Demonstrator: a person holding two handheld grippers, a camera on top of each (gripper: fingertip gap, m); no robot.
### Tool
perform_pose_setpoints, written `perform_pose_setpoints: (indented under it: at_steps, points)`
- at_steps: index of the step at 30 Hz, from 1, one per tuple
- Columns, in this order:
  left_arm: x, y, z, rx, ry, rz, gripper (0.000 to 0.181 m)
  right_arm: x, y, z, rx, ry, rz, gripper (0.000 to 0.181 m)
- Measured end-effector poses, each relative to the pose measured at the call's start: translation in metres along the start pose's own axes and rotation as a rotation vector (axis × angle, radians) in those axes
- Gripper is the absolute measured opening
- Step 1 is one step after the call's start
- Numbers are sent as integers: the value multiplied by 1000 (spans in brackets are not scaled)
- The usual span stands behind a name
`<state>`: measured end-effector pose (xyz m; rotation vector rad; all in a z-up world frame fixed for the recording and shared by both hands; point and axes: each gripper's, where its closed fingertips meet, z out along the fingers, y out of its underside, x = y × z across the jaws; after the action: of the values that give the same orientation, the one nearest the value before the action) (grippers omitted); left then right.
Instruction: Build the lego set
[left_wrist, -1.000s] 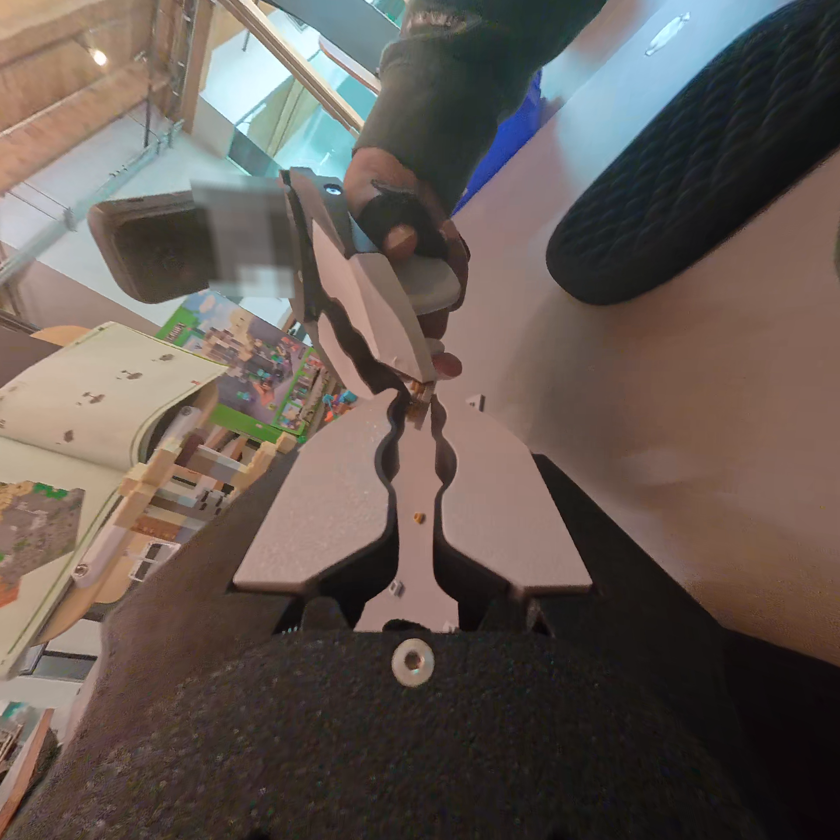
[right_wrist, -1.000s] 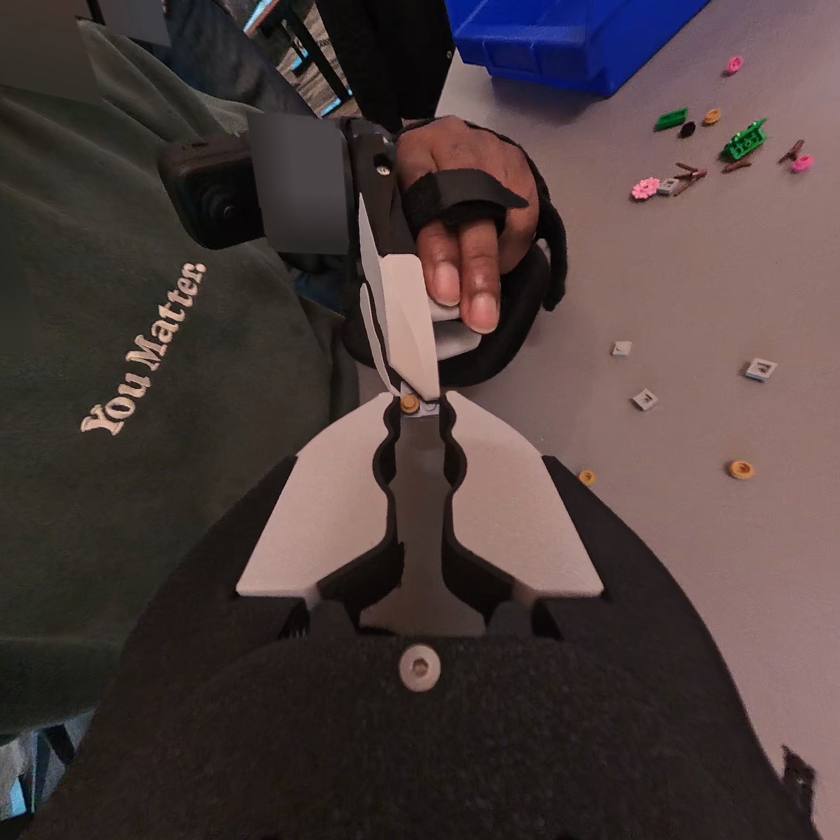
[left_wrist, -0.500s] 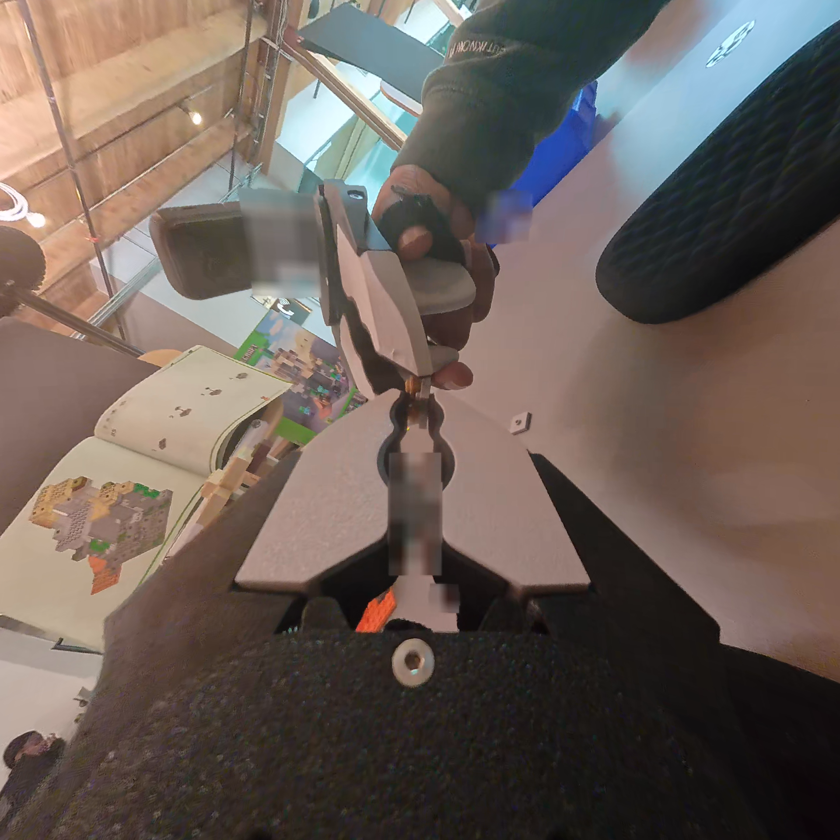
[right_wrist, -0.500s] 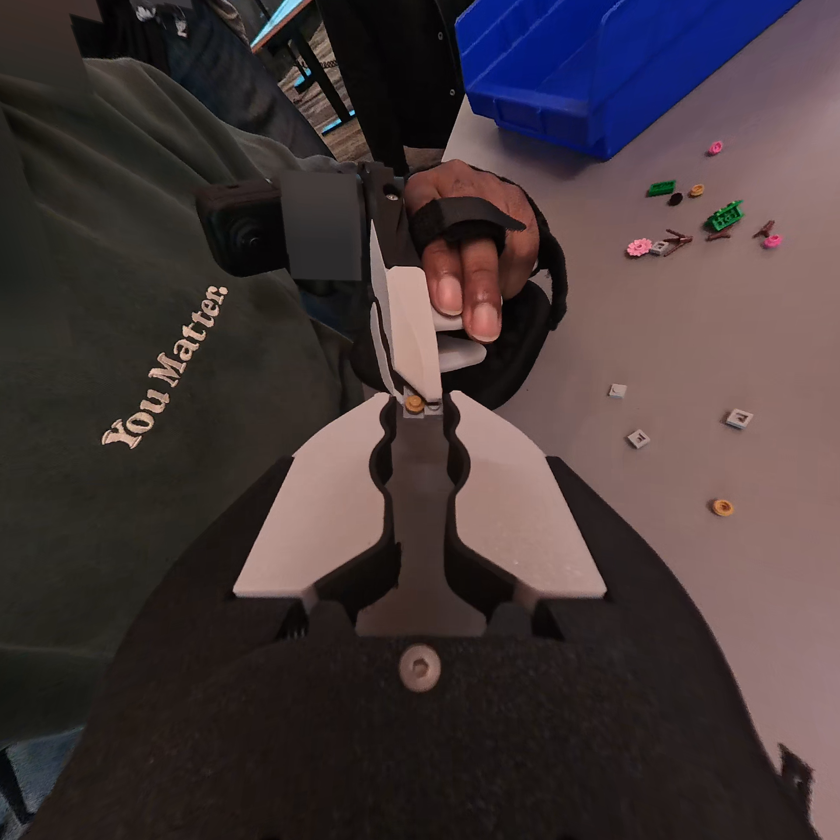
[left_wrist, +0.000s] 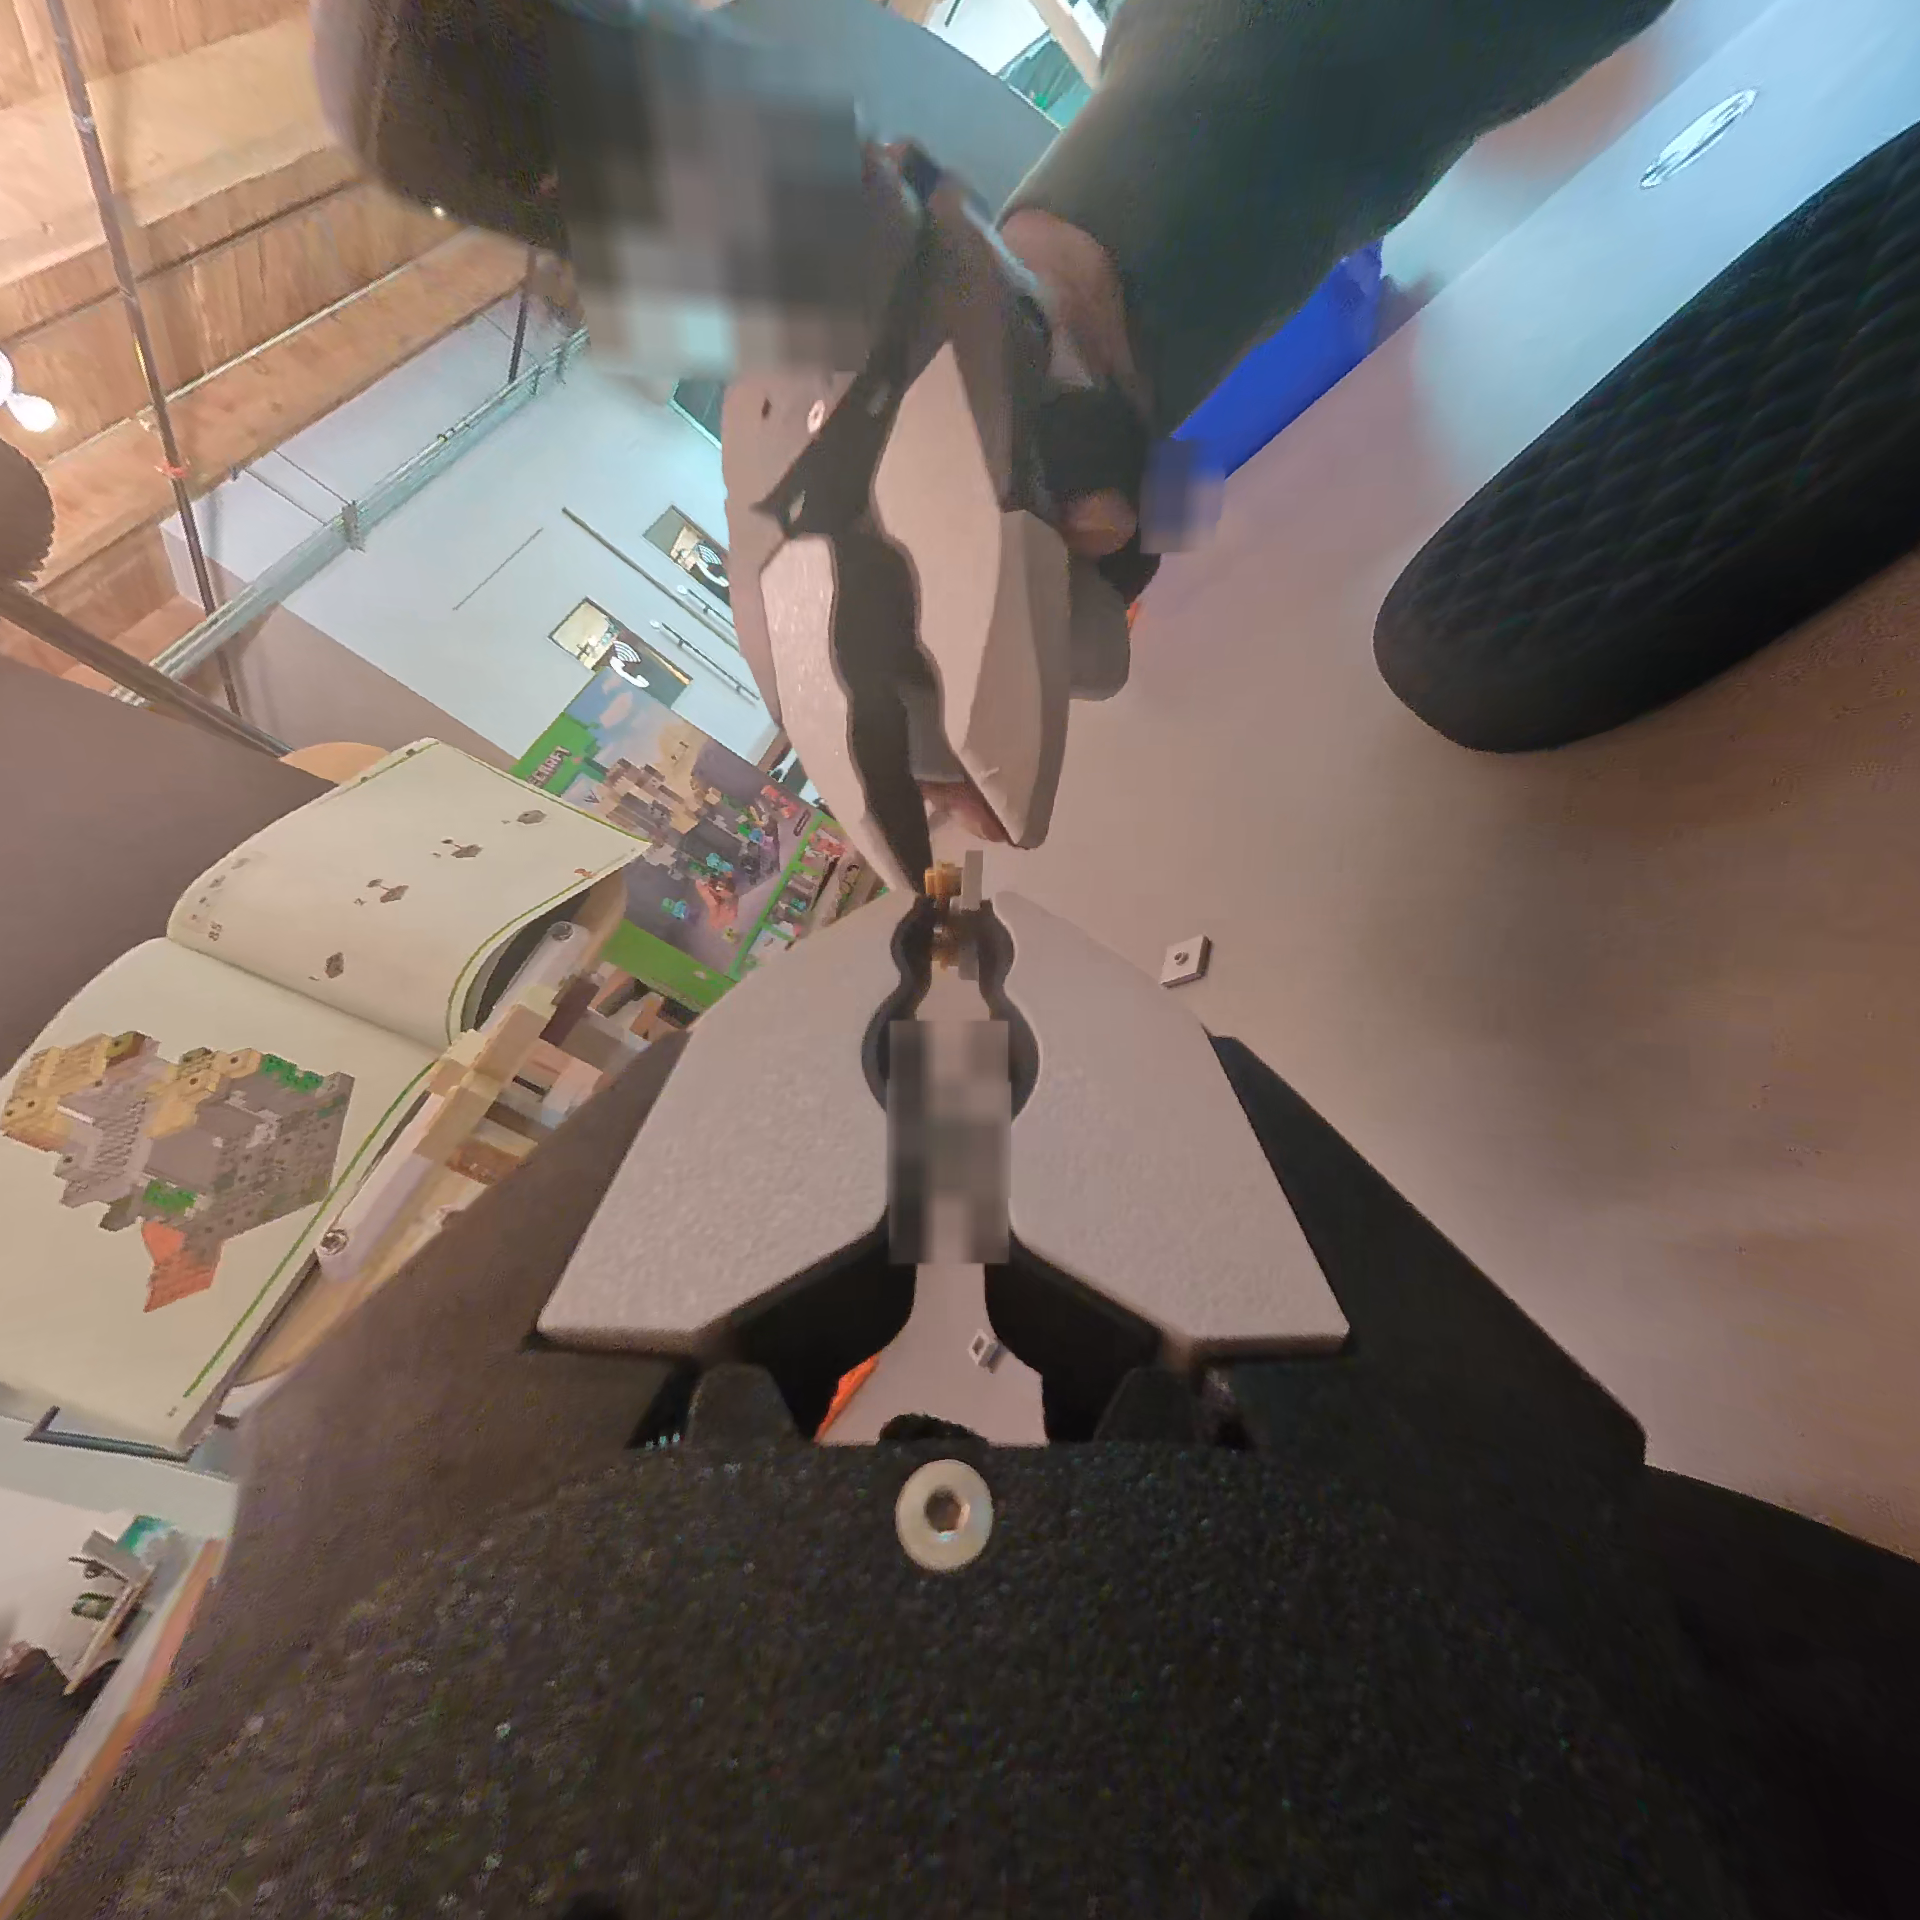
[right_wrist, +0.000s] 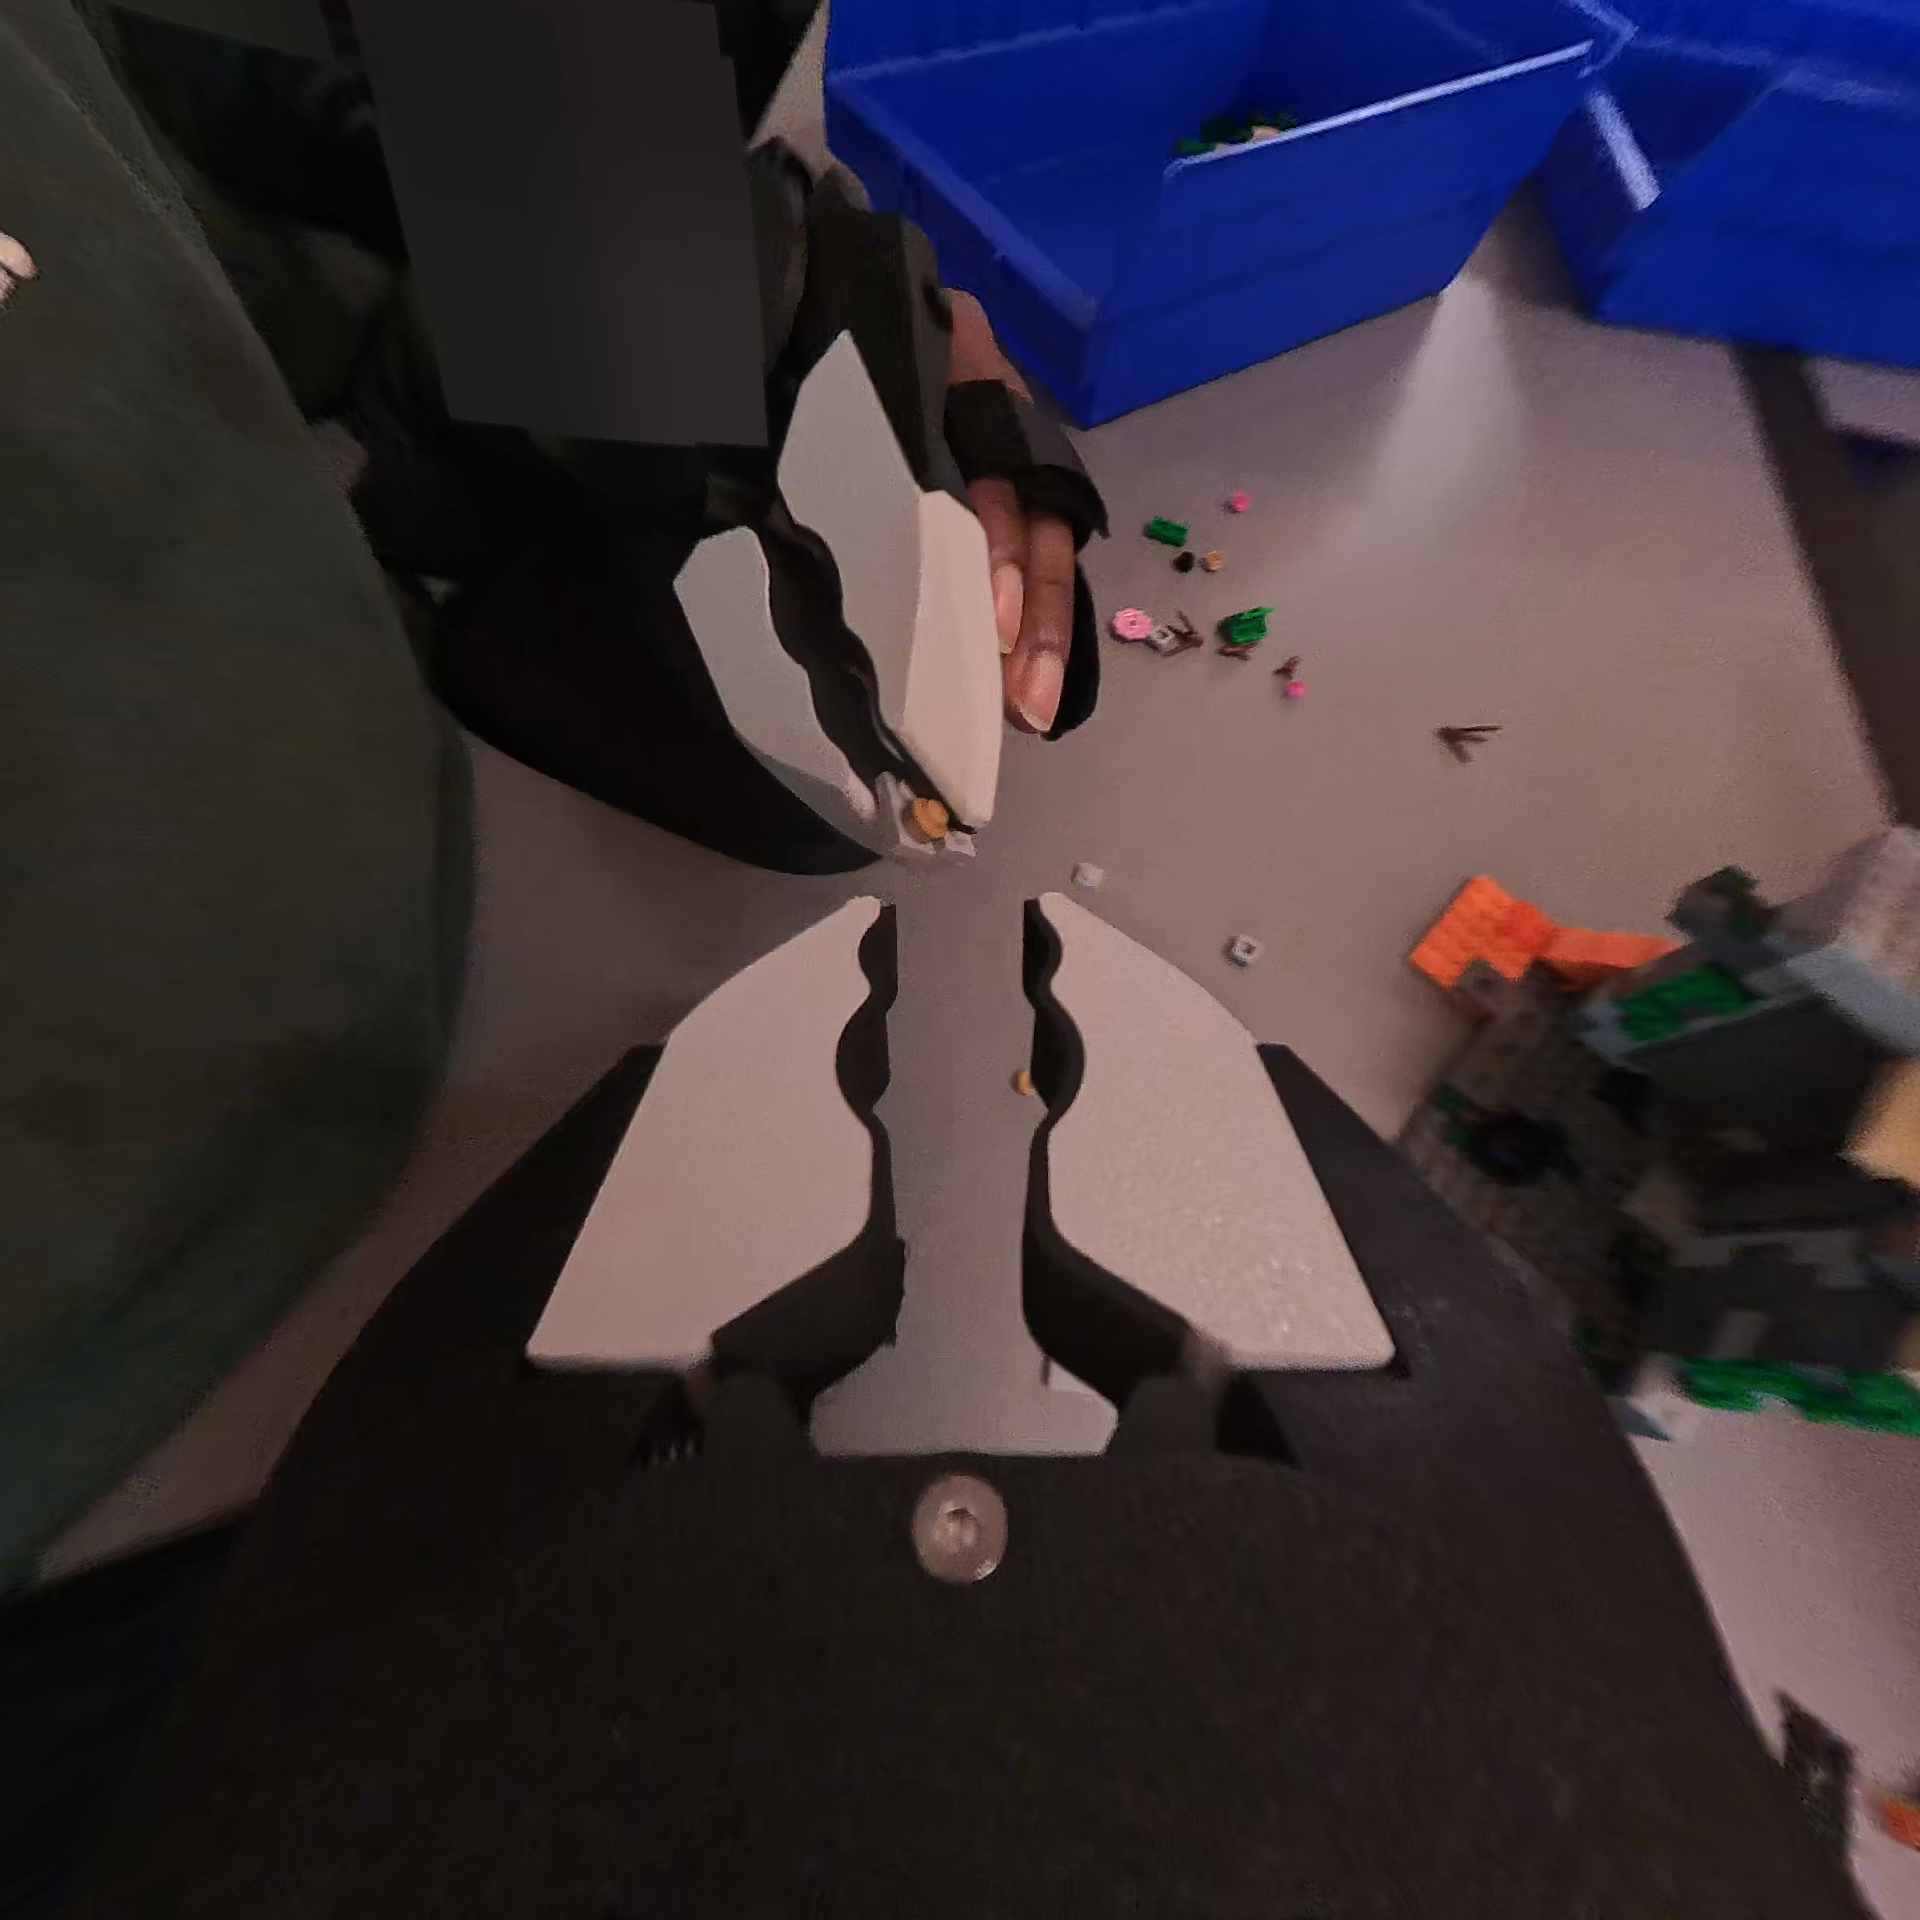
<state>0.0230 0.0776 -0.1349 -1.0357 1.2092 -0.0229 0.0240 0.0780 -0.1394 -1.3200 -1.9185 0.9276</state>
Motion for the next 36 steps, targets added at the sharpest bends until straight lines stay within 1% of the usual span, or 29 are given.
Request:
perform_pose_setpoints:
  at_steps: [4,8,23,27,36]
  points:
    - [-1,2,0,-1,7,-41,7,-1,-2,1,-24,123,-181,23]
    - [-2,2,0,-2,9,-51,8,0,-3,3,-30,189,-266,22]
    - [0,3,1,-2,25,-68,7,-2,-2,3,-18,235,-352,21]
    - [1,3,2,-3,33,-75,7,-3,-6,3,3,248,-375,20]
    - [3,3,2,-6,50,-82,7,-7,-11,8,17,249,-418,10]
